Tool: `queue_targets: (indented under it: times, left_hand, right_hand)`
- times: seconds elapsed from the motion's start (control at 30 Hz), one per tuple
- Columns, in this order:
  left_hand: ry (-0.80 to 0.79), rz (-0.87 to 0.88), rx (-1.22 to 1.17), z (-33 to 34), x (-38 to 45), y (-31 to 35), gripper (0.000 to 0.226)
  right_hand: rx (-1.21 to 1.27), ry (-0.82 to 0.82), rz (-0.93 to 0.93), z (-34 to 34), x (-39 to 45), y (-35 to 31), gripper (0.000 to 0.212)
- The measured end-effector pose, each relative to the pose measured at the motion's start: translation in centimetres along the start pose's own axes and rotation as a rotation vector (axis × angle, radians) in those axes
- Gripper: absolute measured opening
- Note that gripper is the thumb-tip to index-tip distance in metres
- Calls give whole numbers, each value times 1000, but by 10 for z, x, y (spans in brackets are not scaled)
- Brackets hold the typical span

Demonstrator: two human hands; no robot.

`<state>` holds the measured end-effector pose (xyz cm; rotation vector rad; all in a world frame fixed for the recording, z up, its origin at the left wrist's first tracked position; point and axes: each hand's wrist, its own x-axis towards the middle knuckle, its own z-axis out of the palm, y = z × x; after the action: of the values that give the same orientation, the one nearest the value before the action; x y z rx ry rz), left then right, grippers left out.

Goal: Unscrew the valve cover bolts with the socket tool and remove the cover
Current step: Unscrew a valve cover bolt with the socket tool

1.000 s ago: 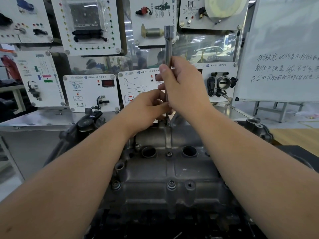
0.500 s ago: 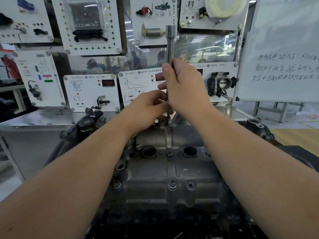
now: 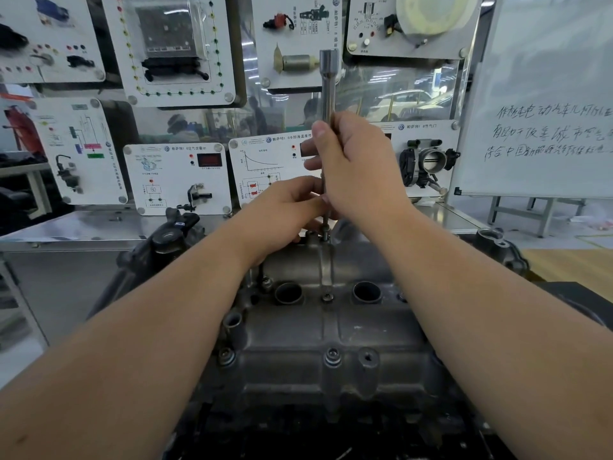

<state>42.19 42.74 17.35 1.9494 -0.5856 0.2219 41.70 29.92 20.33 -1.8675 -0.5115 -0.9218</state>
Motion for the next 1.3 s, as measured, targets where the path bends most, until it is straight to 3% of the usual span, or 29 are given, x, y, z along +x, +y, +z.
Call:
queue_targets:
  times: [0.33,0.5,0.8,1.07,1.17,1.3]
  left_hand:
    - [34,28,14,-2,0,-3,25]
    - [-2,-11,23,0,1,-2,15]
    - [21,26,67,-2,2,-5,22]
    - [-25,26,25,-1,1,-4,17]
    - [-2,40,75,-3,0,-3,13]
    - [34,34,119,-3,0,-2,23]
  right_hand:
    - [-56,-13,-16,-2,-2,-3,25]
    - [-35,-21,21,0,0,-2,23]
    - [-96,-36,20,-3,-3,-5,30]
    - [-80,-43,41,-2,-1,-4,21]
    - [-45,-38,9,-3,-2,-3,15]
    - [-62,-1,-46,-4,-3,-2,23]
